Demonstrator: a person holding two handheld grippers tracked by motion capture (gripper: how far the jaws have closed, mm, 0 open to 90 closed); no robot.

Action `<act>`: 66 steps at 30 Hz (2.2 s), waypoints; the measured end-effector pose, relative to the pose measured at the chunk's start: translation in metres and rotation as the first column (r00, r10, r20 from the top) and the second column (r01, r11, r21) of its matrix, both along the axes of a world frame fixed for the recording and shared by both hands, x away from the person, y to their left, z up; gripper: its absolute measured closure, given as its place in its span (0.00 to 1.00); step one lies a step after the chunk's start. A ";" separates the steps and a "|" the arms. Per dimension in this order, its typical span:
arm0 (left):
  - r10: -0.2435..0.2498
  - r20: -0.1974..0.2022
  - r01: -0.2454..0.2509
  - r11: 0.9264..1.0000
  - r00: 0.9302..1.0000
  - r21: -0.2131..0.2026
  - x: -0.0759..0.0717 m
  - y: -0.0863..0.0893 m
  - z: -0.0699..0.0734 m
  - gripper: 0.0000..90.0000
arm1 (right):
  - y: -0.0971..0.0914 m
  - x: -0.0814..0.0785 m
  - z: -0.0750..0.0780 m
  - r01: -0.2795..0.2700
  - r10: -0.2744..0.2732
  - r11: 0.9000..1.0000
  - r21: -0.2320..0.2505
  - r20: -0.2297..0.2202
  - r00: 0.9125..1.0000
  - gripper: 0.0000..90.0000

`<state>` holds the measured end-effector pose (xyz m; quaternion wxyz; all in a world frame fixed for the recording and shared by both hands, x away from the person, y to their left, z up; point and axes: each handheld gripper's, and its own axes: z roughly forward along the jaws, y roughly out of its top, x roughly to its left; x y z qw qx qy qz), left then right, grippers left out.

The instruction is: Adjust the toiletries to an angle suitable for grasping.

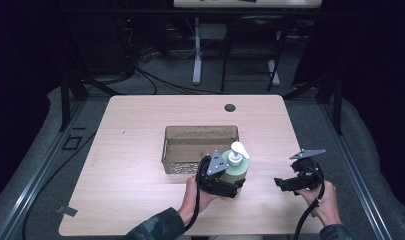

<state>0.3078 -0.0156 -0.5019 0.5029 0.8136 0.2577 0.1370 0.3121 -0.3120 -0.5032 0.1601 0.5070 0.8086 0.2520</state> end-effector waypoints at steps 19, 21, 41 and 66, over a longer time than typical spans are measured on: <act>0.071 0.008 -0.070 0.998 0.997 -0.002 0.005 -0.008 0.000 0.12 | 0.004 0.001 -0.003 -0.034 0.034 0.999 0.001 -0.025 0.999 0.04; 0.071 0.007 -0.072 0.997 0.997 0.009 0.005 -0.007 0.000 0.08 | 0.004 0.001 -0.003 -0.040 0.040 0.999 0.002 -0.028 0.999 0.04; -0.021 -0.081 0.027 0.997 0.997 0.076 0.002 0.065 0.006 0.00 | 0.009 0.002 -0.006 -0.077 0.077 0.997 0.001 -0.051 0.996 0.04; 0.231 -0.174 -0.184 0.951 0.957 0.247 0.026 0.230 0.008 0.00 | 0.019 0.008 -0.007 -0.175 0.177 0.984 0.023 -0.128 0.976 0.06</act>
